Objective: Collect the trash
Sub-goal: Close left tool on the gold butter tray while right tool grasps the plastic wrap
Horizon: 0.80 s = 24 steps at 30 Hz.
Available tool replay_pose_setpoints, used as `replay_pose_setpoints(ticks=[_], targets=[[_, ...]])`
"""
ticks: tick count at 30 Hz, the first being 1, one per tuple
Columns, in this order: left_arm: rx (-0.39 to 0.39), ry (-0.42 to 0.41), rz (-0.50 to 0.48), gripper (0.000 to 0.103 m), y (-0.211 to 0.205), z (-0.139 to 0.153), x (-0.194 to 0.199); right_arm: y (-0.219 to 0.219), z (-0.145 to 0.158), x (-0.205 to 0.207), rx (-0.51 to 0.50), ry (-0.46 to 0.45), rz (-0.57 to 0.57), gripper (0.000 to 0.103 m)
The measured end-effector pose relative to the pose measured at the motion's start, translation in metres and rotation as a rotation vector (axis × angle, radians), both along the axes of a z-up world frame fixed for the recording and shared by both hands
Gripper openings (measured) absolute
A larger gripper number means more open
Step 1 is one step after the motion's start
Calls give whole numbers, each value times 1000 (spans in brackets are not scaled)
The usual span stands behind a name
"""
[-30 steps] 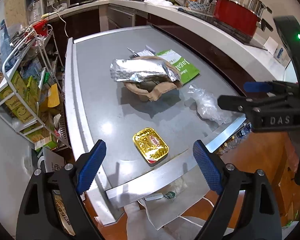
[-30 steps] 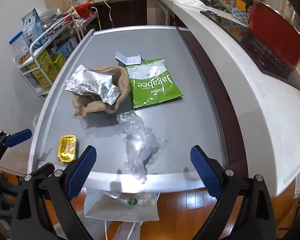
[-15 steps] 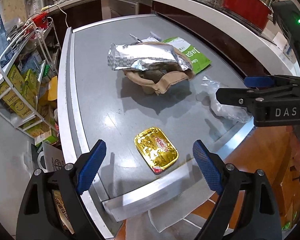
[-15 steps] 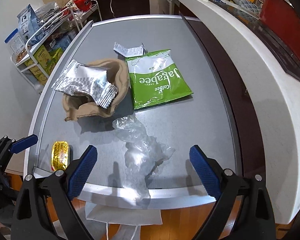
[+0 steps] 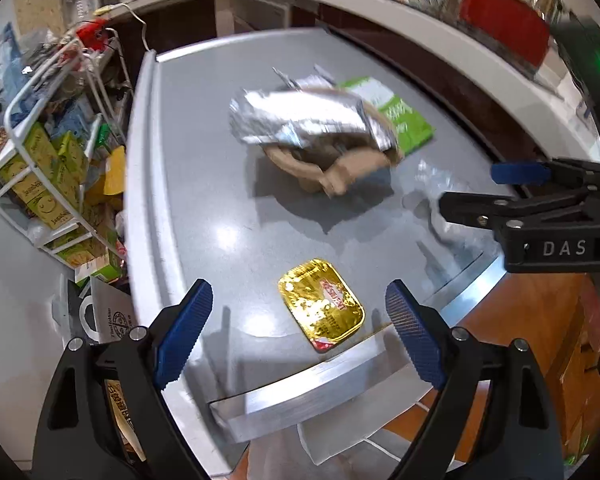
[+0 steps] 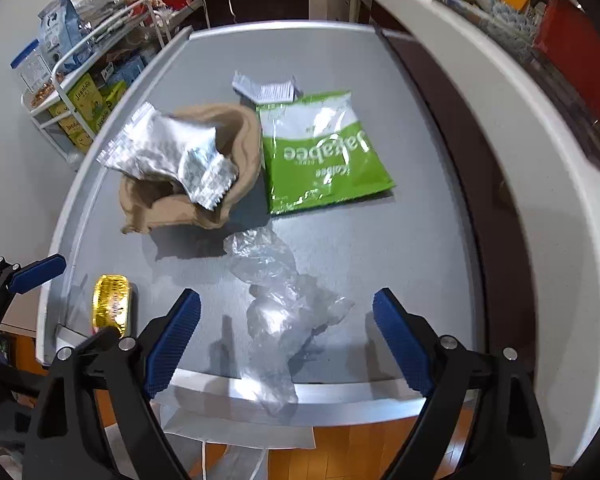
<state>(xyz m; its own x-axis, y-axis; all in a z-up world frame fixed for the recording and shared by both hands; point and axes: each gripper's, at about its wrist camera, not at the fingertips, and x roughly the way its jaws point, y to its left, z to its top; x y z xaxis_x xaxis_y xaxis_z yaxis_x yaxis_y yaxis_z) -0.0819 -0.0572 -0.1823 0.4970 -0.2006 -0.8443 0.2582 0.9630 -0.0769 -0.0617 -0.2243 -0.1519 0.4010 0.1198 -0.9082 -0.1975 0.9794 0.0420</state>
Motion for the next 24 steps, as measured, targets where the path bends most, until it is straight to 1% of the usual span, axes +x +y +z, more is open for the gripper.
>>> replay_pose_setpoints(ticks=[3, 5, 8, 9, 10, 11, 13, 18, 21, 24], targets=[[5, -50, 15, 89, 8, 17, -5, -6, 20, -10, -15, -54, 10, 87], [3, -66, 24, 89, 12, 26, -5, -8, 28, -13, -13, -62, 4, 87], [-10, -101, 54, 89, 19, 48, -5, -14, 50, -21, 10, -104, -27, 87], [-14, -115, 62, 90, 20, 54, -5, -15, 55, -24, 19, -119, -34, 90], [-24, -131, 68, 97, 22, 60, -7, -18, 65, -29, 31, -149, -47, 95], [-32, -139, 73, 100, 23, 65, -7, -20, 72, -32, 32, -170, -63, 96], [-60, -156, 81, 100, 25, 74, -11, -26, 84, -38, 54, -193, -74, 98], [-68, -150, 73, 100, 19, 79, -15, -36, 92, -40, 108, -187, -90, 99], [-61, -140, 83, 100, 17, 78, -17, -37, 85, -36, 134, -153, -93, 99], [-56, -119, 104, 100, 18, 74, -13, -35, 81, -38, 129, -162, -93, 99]])
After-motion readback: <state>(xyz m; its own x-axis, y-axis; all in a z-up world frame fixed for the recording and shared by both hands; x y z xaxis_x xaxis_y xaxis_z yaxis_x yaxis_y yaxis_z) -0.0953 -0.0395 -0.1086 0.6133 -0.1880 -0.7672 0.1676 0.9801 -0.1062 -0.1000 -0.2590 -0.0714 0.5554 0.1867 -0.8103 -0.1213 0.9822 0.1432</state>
